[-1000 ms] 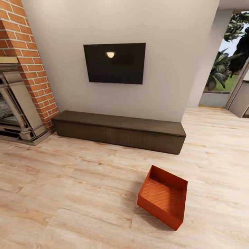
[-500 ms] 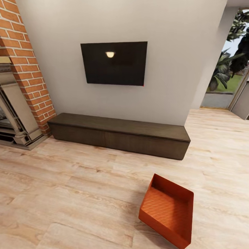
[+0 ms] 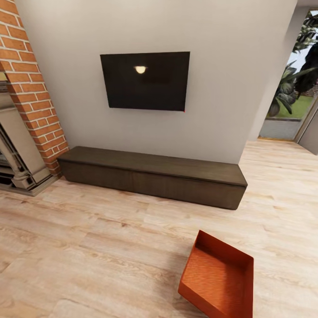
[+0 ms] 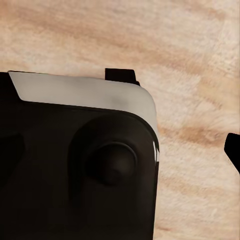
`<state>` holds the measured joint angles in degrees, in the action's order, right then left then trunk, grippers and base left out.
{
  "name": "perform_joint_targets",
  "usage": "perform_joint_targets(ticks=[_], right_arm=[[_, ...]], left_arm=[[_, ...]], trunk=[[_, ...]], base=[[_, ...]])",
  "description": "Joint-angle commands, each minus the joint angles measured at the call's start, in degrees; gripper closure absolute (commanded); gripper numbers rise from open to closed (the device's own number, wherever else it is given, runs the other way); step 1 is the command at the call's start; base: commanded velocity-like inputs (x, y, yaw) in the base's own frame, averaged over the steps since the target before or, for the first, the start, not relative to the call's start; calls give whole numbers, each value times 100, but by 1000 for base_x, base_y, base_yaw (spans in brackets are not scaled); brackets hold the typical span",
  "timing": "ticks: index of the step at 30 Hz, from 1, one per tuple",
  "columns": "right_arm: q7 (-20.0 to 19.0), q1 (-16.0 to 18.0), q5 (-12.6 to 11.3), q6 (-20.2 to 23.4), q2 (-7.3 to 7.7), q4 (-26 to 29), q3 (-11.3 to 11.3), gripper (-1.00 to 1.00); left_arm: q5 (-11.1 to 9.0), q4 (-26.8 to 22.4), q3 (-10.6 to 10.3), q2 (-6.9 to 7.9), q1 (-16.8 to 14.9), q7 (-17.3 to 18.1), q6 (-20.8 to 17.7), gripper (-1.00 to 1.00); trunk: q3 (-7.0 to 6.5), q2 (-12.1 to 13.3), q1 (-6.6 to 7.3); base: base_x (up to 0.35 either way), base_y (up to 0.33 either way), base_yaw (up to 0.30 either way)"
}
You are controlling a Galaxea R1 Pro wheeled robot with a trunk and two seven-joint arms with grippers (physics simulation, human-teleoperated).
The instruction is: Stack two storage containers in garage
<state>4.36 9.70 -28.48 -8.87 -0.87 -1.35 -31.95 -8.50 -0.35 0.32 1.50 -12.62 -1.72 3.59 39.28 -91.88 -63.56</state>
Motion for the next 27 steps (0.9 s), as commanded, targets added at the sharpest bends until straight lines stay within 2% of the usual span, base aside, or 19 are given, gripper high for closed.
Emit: perform_joint_targets(ticks=[1,6,27], right_arm=[[9,5,-46,-26,-4,-14,-48,-100],[10,5,-52,-19,-1,-14,-48,-100],[5,5,-53,-9,5,-14,-48,-100]], left_arm=[[-41,6,-2,0,-3,-4,31,-100],[-45,8,-4,0,-3,-4,77,-100],[-45,9,-5,0,-3,-4,80,-100]], trunk=[[5,-2,0],[5,-2,0],[5,-2,0]], base=[[22,0,0],[6,0,-160],[0,0,-247]])
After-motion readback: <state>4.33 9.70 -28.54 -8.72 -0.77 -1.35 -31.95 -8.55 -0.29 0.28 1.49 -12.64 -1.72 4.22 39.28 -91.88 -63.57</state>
